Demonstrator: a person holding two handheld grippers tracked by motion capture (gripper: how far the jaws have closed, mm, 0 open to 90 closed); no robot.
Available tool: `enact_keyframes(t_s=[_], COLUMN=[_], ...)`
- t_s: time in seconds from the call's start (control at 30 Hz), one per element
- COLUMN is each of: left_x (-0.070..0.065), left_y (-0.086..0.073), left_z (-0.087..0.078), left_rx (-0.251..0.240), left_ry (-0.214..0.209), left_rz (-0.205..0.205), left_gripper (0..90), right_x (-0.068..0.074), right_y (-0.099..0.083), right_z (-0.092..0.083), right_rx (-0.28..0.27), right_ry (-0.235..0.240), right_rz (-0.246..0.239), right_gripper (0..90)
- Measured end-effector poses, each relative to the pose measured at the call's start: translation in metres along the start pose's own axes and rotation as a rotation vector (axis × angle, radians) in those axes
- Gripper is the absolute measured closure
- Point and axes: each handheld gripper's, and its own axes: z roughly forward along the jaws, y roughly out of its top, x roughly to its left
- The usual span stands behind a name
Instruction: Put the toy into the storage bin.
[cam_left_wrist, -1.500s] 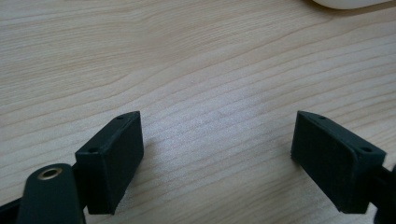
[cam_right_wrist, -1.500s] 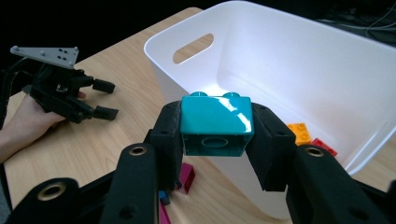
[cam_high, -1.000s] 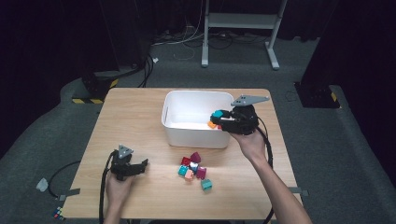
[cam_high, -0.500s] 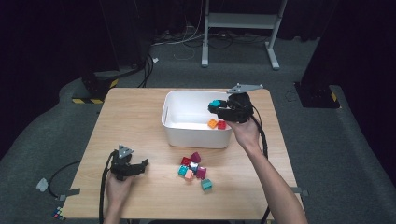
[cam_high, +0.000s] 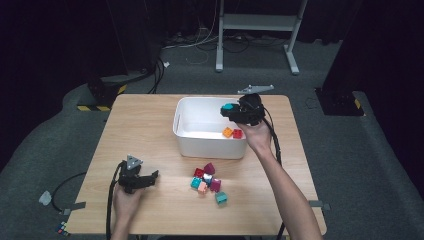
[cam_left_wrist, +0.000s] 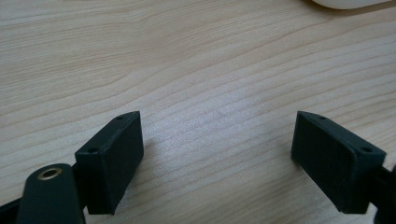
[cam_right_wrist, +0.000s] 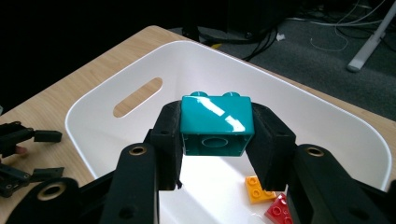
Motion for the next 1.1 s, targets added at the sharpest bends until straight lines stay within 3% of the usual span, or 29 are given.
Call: enact_keyframes(t_s=[0.4, 0.73, 0.93, 1.1], left_x=[0.000, 0.000, 0.000, 0.000], left_y=[0.000, 0.000, 0.000, 0.000], left_z=[0.000, 0.000, 0.000, 0.000], left_rx=[0.000, 0.000, 0.000, 0.000], left_ry=[0.000, -0.001, -0.001, -0.001], left_rz=[0.000, 0.000, 0.001, 0.001], left_gripper=[17.0, 17.0, 17.0, 17.0], right_x=[-0.011, -0.017, -0.015, -0.014], right_y=[-0.002, -0.006, -0.007, -0.008], right_z=[0.029, 0.037, 0.040, 0.041], right_rx=[0.039, 0.069, 0.083, 0.088], right_ry=[-0.038, -0.057, -0.062, -0.041], right_rz=[0.034, 0.052, 0.038, 0.042], right_gripper=[58.5, 58.4, 58.2, 53.8])
